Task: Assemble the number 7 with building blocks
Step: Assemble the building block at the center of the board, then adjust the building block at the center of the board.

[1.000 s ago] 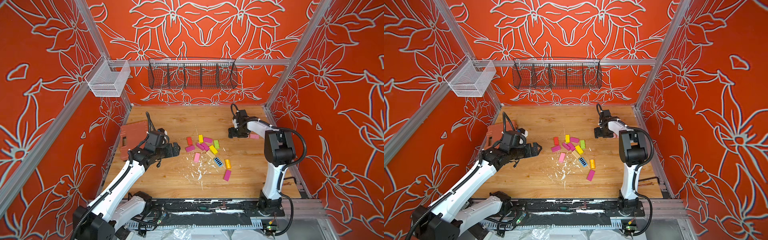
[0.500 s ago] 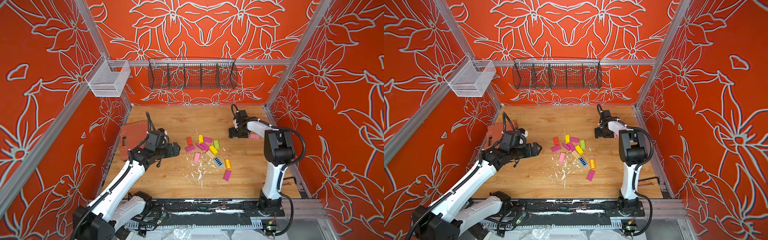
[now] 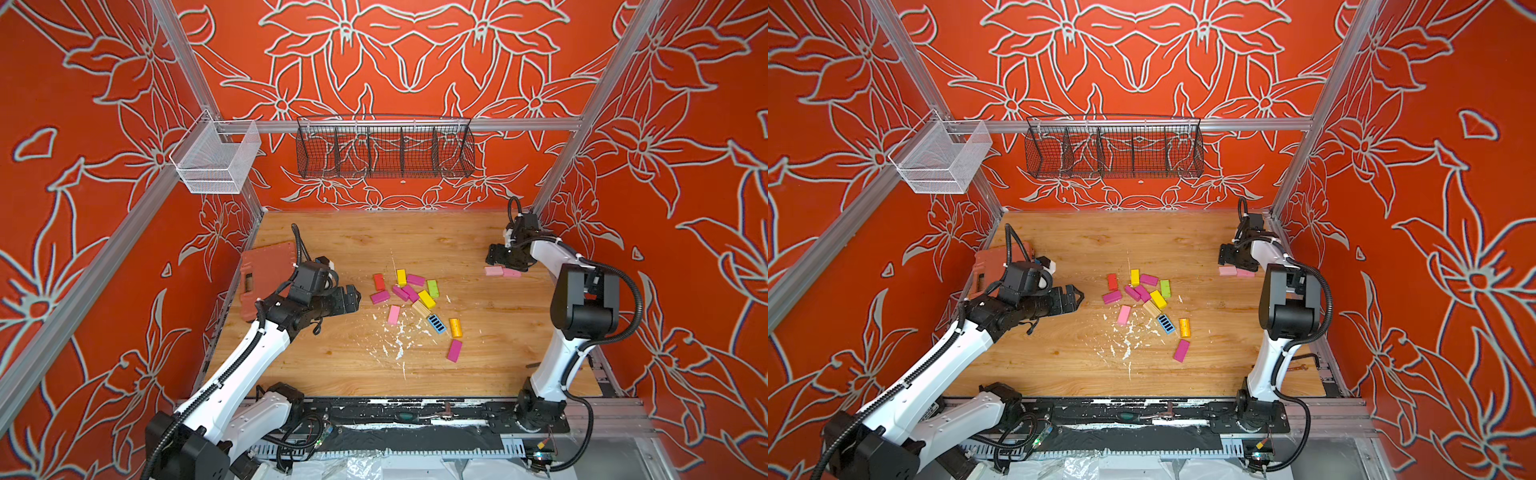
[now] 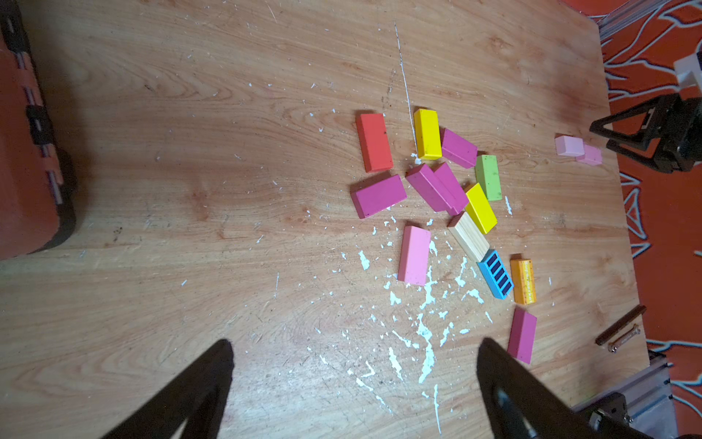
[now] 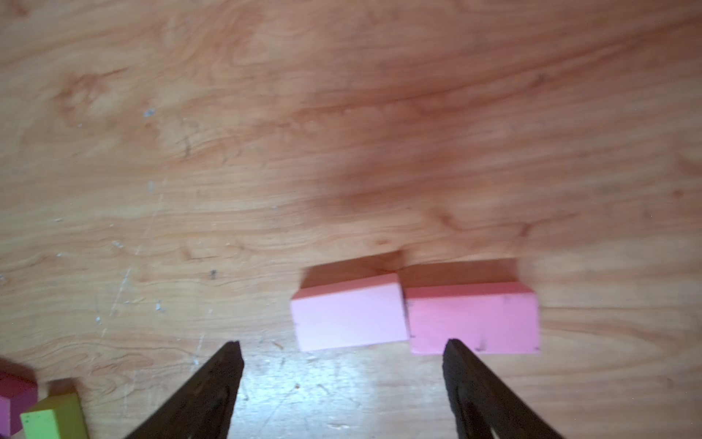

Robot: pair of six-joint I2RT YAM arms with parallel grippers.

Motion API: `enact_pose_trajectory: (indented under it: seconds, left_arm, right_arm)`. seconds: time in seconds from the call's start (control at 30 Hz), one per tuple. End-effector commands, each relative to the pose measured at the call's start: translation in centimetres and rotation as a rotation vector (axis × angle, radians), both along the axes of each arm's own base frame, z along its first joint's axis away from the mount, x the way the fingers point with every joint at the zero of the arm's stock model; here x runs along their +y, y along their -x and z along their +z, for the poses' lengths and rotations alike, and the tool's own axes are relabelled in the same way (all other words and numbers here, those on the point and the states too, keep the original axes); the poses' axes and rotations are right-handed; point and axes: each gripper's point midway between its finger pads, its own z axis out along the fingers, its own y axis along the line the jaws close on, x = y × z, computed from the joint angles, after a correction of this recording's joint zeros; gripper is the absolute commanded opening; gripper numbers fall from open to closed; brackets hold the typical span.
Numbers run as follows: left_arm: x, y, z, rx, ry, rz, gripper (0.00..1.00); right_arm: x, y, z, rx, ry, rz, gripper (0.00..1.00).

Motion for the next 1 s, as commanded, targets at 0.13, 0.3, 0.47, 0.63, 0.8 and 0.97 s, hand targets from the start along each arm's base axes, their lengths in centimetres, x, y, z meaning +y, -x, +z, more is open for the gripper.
enact_pose_trajectory:
  seconds: [0.13,0.3,0.47,0.63,0.8,0.97]
  left_arm:
    - [0.3,0.3,-0.3,0.006,-0.010,0.007,0.97]
    - [0.4,0.3,-0.3,0.005,-0.011,0.011,0.97]
    - [0.4,0.2,-0.3,0.003,-0.014,0.011,0.97]
    - [0.4,0.2,-0.3,0.002,-0.014,0.011,0.97]
    - [0.4,0.3,-0.4,0.005,-0.013,0.012,0.97]
    - [0.4,0.2,-0.4,0.003,-0.013,0.011,0.97]
  right_arm:
    - [-3.8,0.6,-0.4,0.000,-0.082,-0.111,0.87]
    - [-5.0,0.7,-1.4,0.013,-0.099,-0.132,0.87]
    - [-5.4,0.7,-2.5,0.033,-0.117,-0.137,0.87]
    - [-4.9,0.6,-3.4,0.044,-0.146,-0.118,0.87]
    - [-4.2,0.5,-3.8,0.046,-0.175,-0.102,0.87]
    - [-3.5,0.4,-3.9,0.045,-0.179,-0.083,0.87]
